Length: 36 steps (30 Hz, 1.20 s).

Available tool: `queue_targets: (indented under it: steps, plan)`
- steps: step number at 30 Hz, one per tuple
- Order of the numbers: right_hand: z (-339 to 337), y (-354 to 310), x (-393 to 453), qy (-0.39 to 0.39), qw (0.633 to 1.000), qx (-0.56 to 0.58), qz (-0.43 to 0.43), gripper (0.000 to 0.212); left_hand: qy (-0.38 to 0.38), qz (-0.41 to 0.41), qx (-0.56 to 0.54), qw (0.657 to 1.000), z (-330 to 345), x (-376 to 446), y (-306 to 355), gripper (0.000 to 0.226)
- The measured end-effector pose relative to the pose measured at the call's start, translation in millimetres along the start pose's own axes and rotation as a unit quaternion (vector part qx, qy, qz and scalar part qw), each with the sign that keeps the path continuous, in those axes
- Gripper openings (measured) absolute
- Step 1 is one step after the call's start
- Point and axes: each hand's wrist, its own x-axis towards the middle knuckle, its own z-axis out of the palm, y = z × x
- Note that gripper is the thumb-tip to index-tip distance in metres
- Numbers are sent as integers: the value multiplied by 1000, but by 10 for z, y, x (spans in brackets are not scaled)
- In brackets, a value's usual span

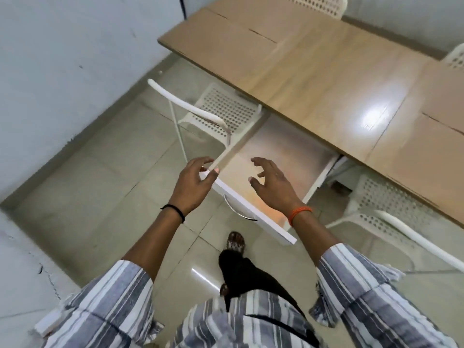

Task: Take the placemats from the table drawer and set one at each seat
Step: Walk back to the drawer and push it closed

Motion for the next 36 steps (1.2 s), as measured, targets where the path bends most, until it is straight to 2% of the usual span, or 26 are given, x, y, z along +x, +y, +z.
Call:
queue_targets:
  steps: [6,9,11,13,16,18,21,23,26,28,30,36]
  plan:
    - [351,235,111,5,990,93,108,42,-68,-137,-90,984,228,388,-211,21]
    - [503,289,39,2,960,204,193,31,-68,-265,-176,946,314,518,-330,10]
    - [616,307,-26,28,907,324,266,23,-68,-332,-223,914,372,594,-396,16]
    - [685,268,-80,48,844,424,325,21,-72,-391,-266,878,403,641,-462,33]
    - [758,219,-157,80,762,503,399,23,-108,-477,-350,799,409,732,-565,54]
    - [817,198,-236,88,715,527,450,28,-123,-500,-391,763,398,817,-637,56]
    - [956,189,-357,111,651,556,506,32,-146,-511,-420,736,388,934,-707,47]
    - [1023,196,-395,179,602,596,500,28,-162,-515,-417,731,381,998,-739,38]
    - [1037,225,-409,300,494,669,467,41,-185,-523,-409,724,365,1088,-741,45]
    - [1019,257,-386,345,450,693,445,51,-200,-523,-407,722,370,1180,-737,52]
    - [979,322,-342,365,437,697,436,54,-208,-523,-403,722,397,1284,-711,55]
    - [631,634,-48,365,450,698,421,58,-225,-503,-412,726,619,1677,-518,53]
